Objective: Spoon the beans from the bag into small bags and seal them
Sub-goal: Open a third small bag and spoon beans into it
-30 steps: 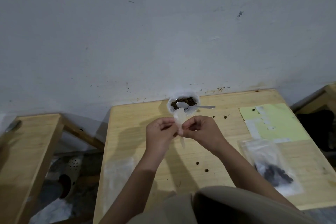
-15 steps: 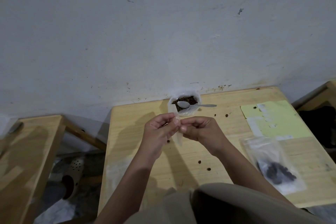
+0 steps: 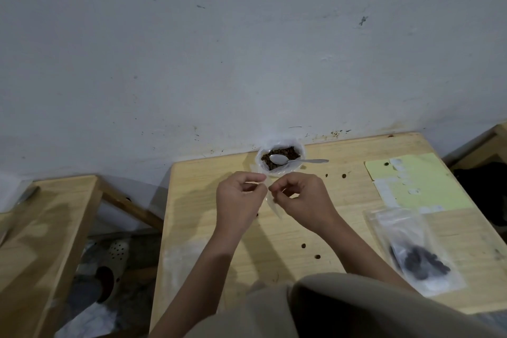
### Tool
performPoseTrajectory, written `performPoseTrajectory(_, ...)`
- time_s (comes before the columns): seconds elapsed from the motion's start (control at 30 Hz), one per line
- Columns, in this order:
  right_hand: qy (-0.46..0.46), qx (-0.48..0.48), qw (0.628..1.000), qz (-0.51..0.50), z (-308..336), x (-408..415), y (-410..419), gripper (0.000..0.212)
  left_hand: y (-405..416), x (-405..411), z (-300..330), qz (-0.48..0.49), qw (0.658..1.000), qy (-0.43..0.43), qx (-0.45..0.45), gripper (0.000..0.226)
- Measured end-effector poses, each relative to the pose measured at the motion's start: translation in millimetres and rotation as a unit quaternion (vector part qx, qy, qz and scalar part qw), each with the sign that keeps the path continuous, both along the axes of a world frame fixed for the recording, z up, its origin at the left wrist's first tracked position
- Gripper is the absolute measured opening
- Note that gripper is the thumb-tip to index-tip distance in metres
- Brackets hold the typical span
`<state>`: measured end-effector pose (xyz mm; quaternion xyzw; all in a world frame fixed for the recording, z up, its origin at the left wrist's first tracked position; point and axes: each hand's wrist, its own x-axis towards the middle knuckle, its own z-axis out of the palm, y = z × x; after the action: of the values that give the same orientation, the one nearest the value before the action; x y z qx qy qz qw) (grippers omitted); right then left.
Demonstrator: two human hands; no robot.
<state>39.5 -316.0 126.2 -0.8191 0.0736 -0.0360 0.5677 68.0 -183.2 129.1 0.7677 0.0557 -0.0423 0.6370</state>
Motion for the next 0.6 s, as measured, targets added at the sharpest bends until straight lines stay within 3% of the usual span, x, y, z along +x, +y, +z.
performPoseTrajectory(0.07, 0.013, -0.007, 1.0, -0.01, 0.6, -0.4, 1.8, 0.026, -1.2, -1.4, 0.9, 0.013, 0.999, 0.016, -0.029, 0.009)
performPoseTrajectory(0.27, 0.012, -0.021, 0.999, -0.022, 0.8, -1.2, 0.3, 0.016, 1.0, 0.3, 0.9, 0.012, 0.999, 0.025, -0.025, 0.017)
performPoseTrajectory(0.37, -0.02, -0.074, 0.997, -0.033, 1.7, 0.7, 0.1, 0.009, 0.2, 0.0, 5.2, 0.004, 1.0, 0.005, 0.019, 0.02)
performPoseTrajectory(0.5, -0.094, -0.157, 0.981, -0.071, 1.2, 4.8, -6.5, 0.018, 2.1, -2.7, 7.8, -0.001, 0.996, -0.002, 0.095, 0.015)
performPoseTrajectory(0.6, -0.095, -0.18, 0.975, -0.086, 4.6, 8.2, -17.0, 0.021, 0.3, -13.1, 6.9, -0.021, 0.992, 0.005, 0.123, 0.017)
